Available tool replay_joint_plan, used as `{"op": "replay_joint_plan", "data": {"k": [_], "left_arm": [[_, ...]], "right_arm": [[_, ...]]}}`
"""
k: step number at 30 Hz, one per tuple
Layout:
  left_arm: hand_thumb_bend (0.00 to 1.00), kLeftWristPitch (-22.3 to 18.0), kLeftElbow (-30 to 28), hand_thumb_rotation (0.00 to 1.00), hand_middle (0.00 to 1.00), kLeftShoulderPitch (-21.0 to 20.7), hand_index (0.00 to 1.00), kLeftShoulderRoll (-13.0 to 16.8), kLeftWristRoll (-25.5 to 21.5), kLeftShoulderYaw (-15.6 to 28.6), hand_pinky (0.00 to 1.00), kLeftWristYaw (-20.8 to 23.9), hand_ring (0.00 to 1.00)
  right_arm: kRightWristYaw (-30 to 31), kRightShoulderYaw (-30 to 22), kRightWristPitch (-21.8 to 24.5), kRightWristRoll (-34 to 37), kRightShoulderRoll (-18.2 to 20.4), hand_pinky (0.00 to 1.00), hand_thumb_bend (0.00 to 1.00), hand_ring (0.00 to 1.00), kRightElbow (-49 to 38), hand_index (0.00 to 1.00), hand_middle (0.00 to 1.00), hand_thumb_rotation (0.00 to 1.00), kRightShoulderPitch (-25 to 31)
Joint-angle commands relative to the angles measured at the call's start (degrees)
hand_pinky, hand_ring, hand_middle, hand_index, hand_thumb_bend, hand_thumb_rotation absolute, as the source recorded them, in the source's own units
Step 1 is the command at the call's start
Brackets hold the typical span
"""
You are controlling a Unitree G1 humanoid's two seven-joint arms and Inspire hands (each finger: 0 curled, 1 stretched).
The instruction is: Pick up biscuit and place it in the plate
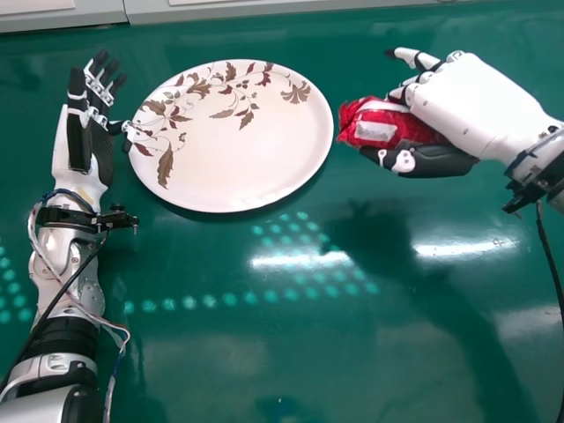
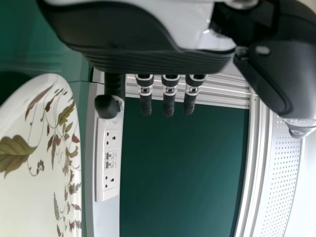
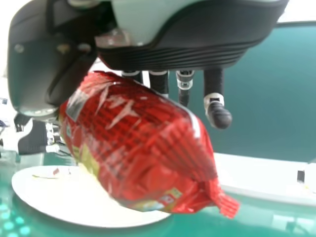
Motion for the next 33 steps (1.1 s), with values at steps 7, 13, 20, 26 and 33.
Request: {"op": "replay_joint_plan", "data": {"k": [7,13,20,26,33], "left_arm": [[1.00,0.65,1.84,0.93,1.00,2.18,1.00,-0.34,-1.07,0.11,0.00,-2.05,1.00],[1.00,0.72,1.66,0.94,1.00,2.04,1.00,-0.24,-0.09,-0.06,0.00,-1.36,1.00],[1.00,0.42,1.99,0.94,1.00,1.65,1.00,-0.05,0.19,-0.11,0.00,-1.54,1.00],[1.00,0.59,2.55,0.93,1.00,1.02,1.00,0.07,-0.44,0.20,0.00,-2.22,1.00],[1.00,0.78,2.17,0.93,1.00,0.89,1.00,0.03,-1.29,0.35,0.00,-3.23,1.00]], "right_arm": [[-3.98,4.18,-2.19,-5.08,7.19,0.07,0.51,0.41,5.50,0.50,0.47,0.00,-15.09],[-4.52,9.67,-1.99,-8.04,14.37,0.07,0.51,0.41,15.58,0.50,0.47,0.00,-25.62],[-8.63,15.28,0.82,-11.59,23.43,0.05,0.51,0.42,28.63,0.49,0.48,0.00,-34.98],[-11.77,20.13,4.29,-13.36,29.68,0.07,0.51,0.40,40.24,0.50,0.46,0.00,-40.34],[-18.07,25.99,8.62,-15.75,35.06,0.06,0.51,0.40,54.88,0.50,0.46,0.00,-45.43]]}}
